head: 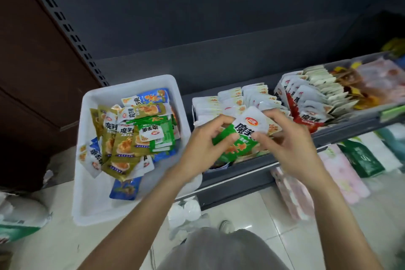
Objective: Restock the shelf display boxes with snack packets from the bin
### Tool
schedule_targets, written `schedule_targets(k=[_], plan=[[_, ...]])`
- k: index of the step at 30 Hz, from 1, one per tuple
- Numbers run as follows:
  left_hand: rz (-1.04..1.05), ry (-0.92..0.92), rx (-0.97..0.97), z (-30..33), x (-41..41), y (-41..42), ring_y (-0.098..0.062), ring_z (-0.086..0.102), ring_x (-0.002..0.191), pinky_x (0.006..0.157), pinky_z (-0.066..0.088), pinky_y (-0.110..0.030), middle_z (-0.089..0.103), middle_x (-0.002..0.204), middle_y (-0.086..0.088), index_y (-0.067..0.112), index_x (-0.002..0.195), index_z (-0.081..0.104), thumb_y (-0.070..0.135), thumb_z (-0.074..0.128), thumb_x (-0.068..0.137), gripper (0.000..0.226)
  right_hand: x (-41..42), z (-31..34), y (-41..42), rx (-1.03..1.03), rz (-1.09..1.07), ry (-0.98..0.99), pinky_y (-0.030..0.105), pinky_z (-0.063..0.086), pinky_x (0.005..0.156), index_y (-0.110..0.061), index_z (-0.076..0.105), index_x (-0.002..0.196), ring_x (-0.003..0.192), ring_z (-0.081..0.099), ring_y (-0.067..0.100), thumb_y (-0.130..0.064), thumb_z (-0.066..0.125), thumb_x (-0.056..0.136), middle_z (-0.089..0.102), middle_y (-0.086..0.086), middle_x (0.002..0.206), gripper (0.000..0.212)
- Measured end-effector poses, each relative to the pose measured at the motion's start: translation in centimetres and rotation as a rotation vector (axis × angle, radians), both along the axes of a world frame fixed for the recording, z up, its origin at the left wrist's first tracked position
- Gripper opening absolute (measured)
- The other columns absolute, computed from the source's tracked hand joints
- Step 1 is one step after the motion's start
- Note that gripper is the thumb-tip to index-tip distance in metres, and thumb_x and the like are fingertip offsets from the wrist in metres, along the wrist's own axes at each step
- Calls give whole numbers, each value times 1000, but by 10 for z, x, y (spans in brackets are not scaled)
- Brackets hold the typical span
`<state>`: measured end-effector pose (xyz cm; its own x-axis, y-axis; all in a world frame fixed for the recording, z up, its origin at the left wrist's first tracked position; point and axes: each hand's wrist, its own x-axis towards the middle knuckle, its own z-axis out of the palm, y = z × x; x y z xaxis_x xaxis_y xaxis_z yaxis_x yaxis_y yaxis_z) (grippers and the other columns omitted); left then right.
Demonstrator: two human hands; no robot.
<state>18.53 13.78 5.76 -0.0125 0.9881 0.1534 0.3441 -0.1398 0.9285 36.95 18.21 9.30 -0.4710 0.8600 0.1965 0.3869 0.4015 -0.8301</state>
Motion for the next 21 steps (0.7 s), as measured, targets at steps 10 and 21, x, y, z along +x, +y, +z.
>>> schedule_targets(k=[10,21], plan=[[-45,337,198,-24,85,78,-13,68,77,70,57,-37,72,87,2,13,91,66,18,74,80,15,83,-39,44,480,-268,-297,20,32,55,-14,61,100,64,63,22,-4,70,82,67,6,75,23],[0,571,187,-51,75,90,-10,65,77,65,54,-32,70,86,6,19,93,68,22,67,85,9,79,-86,70,437,-131,-388,27,44,55,-13,59,103,71,64,27,4,66,80,66,4,82,29]])
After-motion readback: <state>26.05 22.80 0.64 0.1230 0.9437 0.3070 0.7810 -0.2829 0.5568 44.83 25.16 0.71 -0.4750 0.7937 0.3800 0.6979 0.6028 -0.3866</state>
